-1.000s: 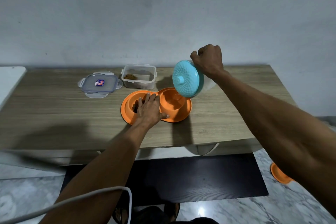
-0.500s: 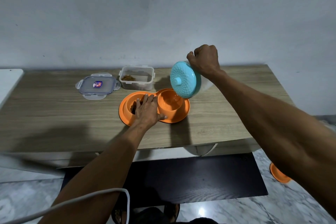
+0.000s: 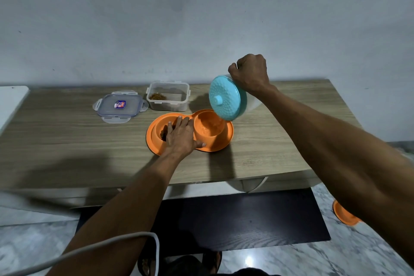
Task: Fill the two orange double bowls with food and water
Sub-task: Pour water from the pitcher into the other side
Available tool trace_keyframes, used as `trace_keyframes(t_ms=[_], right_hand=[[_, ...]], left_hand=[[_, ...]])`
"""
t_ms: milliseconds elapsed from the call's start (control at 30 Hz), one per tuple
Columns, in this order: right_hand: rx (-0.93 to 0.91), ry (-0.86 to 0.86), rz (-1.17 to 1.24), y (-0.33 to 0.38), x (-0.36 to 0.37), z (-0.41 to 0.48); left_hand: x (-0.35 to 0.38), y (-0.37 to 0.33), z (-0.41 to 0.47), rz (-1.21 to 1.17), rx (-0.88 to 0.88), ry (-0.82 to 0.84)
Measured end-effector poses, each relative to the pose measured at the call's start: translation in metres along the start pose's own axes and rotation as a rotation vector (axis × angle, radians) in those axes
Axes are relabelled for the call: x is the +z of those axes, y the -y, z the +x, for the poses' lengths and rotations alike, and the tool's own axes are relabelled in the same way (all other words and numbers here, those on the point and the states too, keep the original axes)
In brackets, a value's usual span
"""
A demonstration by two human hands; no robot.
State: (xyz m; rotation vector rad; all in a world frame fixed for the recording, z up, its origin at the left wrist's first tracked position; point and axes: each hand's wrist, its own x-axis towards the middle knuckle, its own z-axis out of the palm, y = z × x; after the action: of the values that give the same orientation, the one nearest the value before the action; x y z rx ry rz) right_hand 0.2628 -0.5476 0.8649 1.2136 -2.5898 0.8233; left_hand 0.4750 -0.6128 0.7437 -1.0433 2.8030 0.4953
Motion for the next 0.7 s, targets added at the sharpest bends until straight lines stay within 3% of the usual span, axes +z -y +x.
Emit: trace_keyframes(t_ms=[700], right_hand=[[-0.027, 0.007, -0.001, 0.0054, -0.0007, 0.0005]], left_hand=[[-0.0006, -0.0006, -0.0004, 0.003, -0.002, -0.001]])
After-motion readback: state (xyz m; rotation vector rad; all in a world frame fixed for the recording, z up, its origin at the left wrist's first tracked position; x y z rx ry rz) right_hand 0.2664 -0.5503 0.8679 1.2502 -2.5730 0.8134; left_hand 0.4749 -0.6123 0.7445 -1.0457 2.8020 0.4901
